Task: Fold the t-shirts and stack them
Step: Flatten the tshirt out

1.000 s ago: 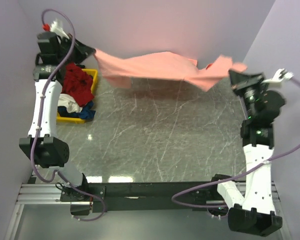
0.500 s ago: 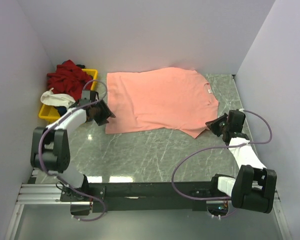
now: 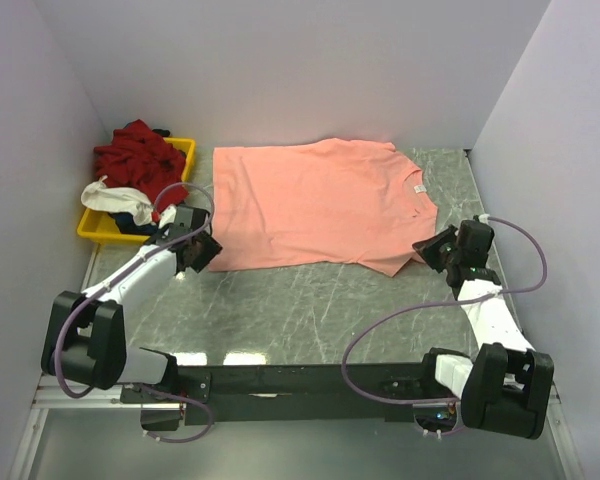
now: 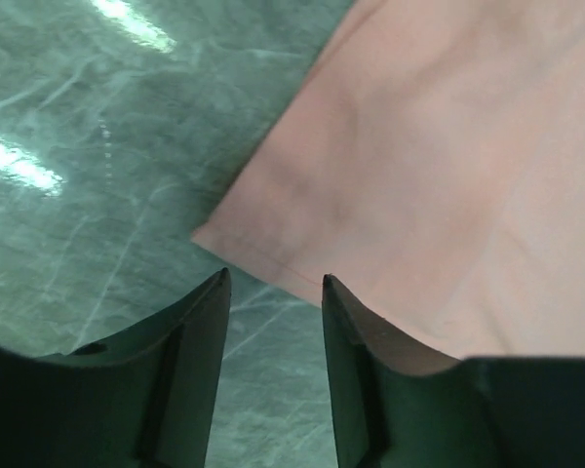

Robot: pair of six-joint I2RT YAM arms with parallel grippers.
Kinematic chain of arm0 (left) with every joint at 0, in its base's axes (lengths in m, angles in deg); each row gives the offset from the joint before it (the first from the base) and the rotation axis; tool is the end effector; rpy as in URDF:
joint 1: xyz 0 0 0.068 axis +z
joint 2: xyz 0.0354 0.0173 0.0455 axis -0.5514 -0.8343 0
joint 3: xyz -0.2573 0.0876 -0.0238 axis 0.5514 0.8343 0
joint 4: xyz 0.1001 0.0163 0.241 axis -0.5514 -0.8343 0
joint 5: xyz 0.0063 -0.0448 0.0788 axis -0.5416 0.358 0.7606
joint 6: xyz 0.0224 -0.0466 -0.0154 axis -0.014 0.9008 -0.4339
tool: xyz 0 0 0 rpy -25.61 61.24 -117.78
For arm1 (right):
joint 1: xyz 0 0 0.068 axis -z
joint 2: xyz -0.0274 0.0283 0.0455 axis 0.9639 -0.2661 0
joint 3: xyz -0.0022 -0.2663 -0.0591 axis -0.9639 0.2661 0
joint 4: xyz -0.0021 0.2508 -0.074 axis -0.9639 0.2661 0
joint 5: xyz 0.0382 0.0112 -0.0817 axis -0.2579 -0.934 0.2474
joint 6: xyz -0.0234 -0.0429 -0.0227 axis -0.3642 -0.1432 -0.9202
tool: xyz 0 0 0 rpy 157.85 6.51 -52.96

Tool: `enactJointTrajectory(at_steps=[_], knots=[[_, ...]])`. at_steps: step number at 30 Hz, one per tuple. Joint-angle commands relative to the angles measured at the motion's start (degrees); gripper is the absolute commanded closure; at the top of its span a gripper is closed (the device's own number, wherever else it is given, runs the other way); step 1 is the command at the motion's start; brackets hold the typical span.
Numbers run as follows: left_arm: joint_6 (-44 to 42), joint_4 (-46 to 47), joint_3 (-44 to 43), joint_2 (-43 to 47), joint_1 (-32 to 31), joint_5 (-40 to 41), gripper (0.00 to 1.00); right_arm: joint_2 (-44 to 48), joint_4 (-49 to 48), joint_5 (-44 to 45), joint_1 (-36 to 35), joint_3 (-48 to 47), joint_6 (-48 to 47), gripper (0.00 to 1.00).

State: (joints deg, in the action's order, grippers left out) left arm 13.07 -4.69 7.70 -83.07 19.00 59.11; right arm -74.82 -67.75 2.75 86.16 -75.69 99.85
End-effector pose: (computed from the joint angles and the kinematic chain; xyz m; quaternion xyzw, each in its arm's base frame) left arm 0.2603 -0.0601 0.2047 -0.3852 0.8680 -0.1051 0.2951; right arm 0.2231 -0.0359 0.2129 0.3553 0.8093 0.2406 0.4011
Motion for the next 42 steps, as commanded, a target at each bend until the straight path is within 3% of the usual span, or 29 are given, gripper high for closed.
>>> enactJointTrajectory(at_steps=[1, 11, 16, 18, 21, 22, 24, 31, 42], knots=[[4.45, 0.58, 2.05, 2.3, -0.22, 4.6, 0.51, 2.47, 1.09, 1.25, 0.45, -2.07, -1.51, 0.91], [5.5, 6.04, 3.46, -4.64, -0.31, 1.78, 0.48, 6.07, 3.99, 3.18, 0.45, -1.63, -2.48, 0.91], [6.47, 6.74, 4.77, -6.83, -0.48, 2.13, 0.52, 7.22, 4.96, 3.53, 0.45, -1.46, -2.83, 0.91], [6.56, 7.09, 5.21, -7.19, -0.4, 2.31, 0.58, 7.66, 5.58, 3.62, 0.45, -1.19, -3.01, 0.91], [6.39, 6.57, 5.48, -7.54, -0.4, 3.01, 0.76, 8.97, 6.89, 4.41, 0.45, -0.75, -3.27, 0.91], [6.21, 6.22, 5.57, -7.02, -0.4, 3.36, 0.88, 9.76, 7.51, 4.76, 0.53, -1.01, -3.45, 0.91], [6.12, 4.91, 5.92, -5.79, -0.4, 3.89, 0.97, 10.38, 9.97, 5.72, 0.45, -1.54, -3.8, 0.92], [7.26, -1.68, 7.94, 6.05, -0.4, 7.32, 0.99, 15.12, 17.52, 6.34, 0.45, -1.63, -3.19, 0.99], [11.48, -9.25, 17.6, 27.69, -0.4, 8.11, 0.99, 23.64, 33.17, 11.35, 0.45, -2.95, 0.51, 1.0]])
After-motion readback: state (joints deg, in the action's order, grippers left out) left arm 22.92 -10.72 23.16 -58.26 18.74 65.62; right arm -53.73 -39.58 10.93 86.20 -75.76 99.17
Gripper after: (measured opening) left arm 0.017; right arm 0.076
